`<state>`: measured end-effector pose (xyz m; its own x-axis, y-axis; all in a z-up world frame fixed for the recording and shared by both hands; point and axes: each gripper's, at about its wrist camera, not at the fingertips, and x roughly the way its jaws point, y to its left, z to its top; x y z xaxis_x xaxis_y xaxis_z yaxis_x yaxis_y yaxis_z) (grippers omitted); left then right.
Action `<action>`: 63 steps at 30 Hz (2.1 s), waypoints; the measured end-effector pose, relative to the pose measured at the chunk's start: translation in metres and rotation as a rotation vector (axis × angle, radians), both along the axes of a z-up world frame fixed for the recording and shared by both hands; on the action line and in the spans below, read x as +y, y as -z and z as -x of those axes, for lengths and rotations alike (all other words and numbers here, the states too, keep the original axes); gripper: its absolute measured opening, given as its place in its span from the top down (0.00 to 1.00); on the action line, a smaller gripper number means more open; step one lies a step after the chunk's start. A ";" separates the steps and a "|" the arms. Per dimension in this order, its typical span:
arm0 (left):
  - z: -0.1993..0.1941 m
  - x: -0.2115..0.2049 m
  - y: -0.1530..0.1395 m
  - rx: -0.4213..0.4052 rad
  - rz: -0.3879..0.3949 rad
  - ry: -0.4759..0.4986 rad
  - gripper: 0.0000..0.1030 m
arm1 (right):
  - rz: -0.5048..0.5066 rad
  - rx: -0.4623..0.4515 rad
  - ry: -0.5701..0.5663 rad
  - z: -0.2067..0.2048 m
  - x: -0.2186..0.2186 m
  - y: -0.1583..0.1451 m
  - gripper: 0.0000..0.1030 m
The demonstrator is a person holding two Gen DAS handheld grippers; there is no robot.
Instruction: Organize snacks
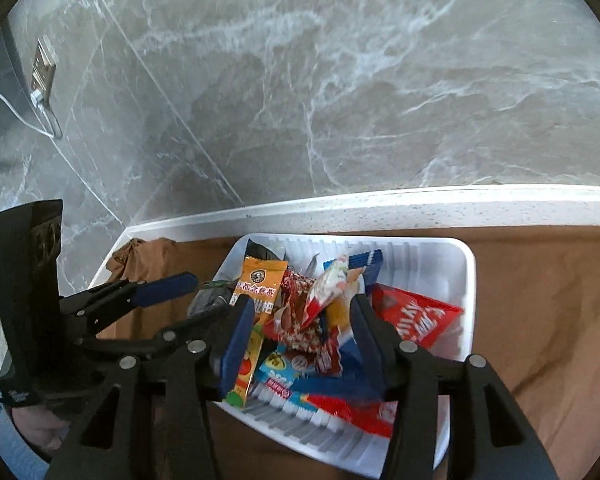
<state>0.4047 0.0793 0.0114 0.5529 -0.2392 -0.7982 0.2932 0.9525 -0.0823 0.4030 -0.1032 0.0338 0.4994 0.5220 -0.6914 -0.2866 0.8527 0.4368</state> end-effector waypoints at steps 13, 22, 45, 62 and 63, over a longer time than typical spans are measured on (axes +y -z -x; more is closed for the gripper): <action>0.069 0.008 -0.044 -0.071 0.001 -0.041 0.19 | 0.093 -0.108 0.050 0.091 -0.026 -0.047 0.16; 0.133 -0.001 -0.079 -0.114 0.004 -0.020 0.09 | 0.183 -0.180 0.108 0.143 -0.034 -0.075 0.04; 0.213 -0.011 -0.137 -0.242 0.001 0.074 0.09 | 0.200 -0.261 0.219 0.212 -0.052 -0.120 0.02; 0.233 -0.006 -0.146 -0.275 0.019 0.110 0.09 | 0.216 -0.282 0.247 0.240 -0.055 -0.130 0.02; 0.232 -0.005 -0.147 -0.277 0.019 0.112 0.09 | 0.216 -0.282 0.247 0.240 -0.056 -0.130 0.02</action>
